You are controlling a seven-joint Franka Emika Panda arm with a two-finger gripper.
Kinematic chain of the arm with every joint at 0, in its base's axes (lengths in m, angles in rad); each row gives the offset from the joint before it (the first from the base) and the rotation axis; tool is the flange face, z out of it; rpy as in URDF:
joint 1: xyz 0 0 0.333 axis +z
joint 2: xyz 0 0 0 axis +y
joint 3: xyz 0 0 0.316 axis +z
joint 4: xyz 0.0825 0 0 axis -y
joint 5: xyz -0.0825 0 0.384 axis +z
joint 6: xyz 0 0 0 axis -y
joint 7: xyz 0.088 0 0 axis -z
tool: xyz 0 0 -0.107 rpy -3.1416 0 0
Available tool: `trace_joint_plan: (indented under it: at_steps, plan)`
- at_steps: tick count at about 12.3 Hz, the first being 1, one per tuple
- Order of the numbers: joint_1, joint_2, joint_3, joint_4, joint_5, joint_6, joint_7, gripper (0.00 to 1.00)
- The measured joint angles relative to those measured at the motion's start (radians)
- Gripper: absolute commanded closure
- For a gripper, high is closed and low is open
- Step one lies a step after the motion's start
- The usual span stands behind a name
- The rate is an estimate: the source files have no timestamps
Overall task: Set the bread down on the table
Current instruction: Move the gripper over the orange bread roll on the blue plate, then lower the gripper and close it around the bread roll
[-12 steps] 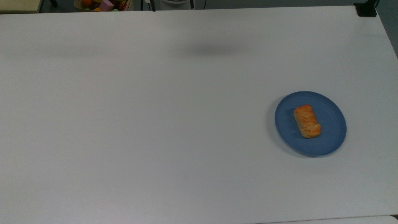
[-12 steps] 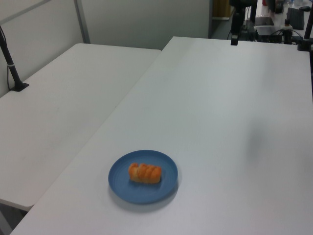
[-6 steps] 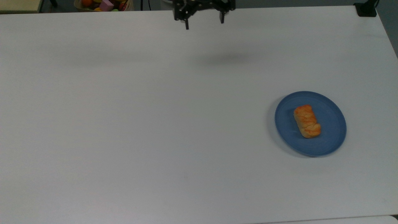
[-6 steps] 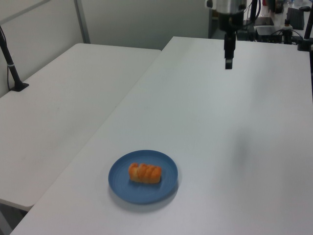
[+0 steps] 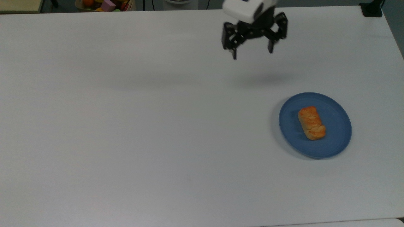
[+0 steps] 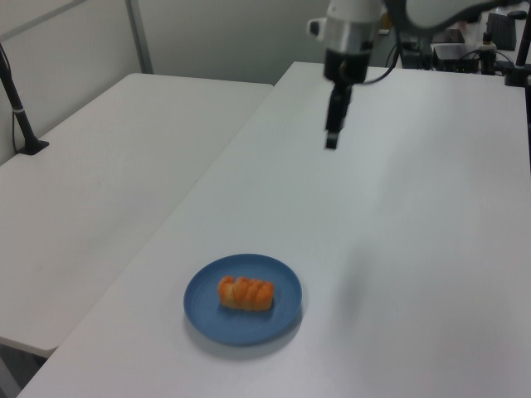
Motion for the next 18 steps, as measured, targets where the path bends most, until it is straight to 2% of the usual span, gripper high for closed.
trace_joint_plan:
  at_steps: [3, 5, 8, 10, 13, 18]
  plan:
    - [0.053, 0.116, 0.002, 0.06, -0.027, 0.141, 0.093, 0.0]
    - [0.104, 0.192, 0.004, 0.091, -0.107, 0.247, 0.18, 0.0]
    - [0.166, 0.301, 0.004, 0.144, -0.155, 0.373, 0.3, 0.0]
    - [0.186, 0.363, 0.004, 0.162, -0.199, 0.461, 0.358, 0.0]
    - [0.221, 0.461, 0.004, 0.174, -0.31, 0.586, 0.461, 0.0]
    - [0.224, 0.543, 0.003, 0.227, -0.329, 0.633, 0.493, 0.0]
